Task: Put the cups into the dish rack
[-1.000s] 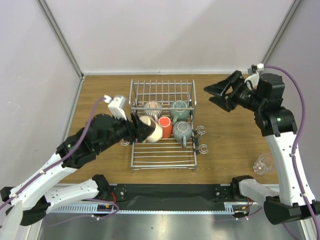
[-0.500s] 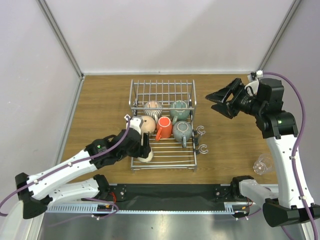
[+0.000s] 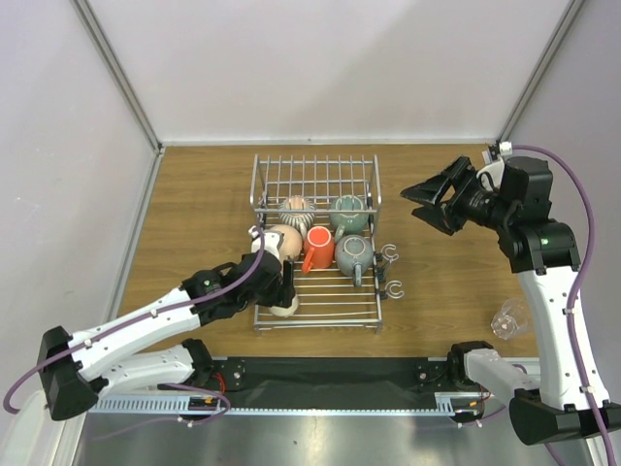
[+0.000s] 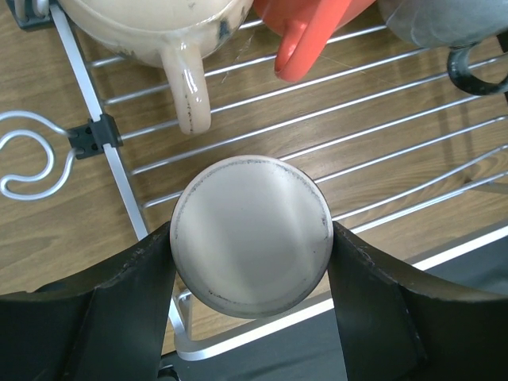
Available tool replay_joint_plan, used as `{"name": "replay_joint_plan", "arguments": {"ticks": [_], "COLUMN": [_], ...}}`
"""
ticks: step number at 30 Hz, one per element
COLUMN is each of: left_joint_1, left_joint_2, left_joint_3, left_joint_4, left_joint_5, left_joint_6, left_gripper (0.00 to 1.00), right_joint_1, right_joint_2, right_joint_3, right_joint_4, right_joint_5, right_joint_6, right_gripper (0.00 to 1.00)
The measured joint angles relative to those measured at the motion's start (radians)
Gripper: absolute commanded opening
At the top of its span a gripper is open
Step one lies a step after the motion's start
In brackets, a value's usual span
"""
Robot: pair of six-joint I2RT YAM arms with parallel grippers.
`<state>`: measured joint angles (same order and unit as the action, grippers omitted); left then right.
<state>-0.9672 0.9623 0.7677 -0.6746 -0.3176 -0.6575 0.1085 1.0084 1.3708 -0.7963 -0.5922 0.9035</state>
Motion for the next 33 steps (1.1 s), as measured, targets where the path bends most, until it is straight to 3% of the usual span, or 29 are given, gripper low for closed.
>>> {"name": "replay_joint_plan", "arguments": {"ticks": [24,29,33], "left_joint_1": [0.041,0.041,0.041], "left_joint_2": [0.018,0.019,0.018], "left_joint_3": [-0.044,-0.044,-0.044], "left_joint_4": [0.043,0.042,0.041], "left_joint_5": [-0.028,-0.027,-0.025], "left_joint_6": [-0.102,-0.105,-0.11], "left_gripper": [0.01,0.32,0.48], "right_joint_1": [-0.024,-0.033,-0.043], "right_joint_2": [-0.019,-0.019,-0.021], "right_joint_3": [-0.049,-0.049,-0.053], "right_joint_4": [0.001,0.001,0.002], "right_joint_5": [-0.028,-0.04,-0.049], "right_joint_6": [0.0,-0.004,-0.008], "right_gripper": [0.69,0.69,0.69]}}
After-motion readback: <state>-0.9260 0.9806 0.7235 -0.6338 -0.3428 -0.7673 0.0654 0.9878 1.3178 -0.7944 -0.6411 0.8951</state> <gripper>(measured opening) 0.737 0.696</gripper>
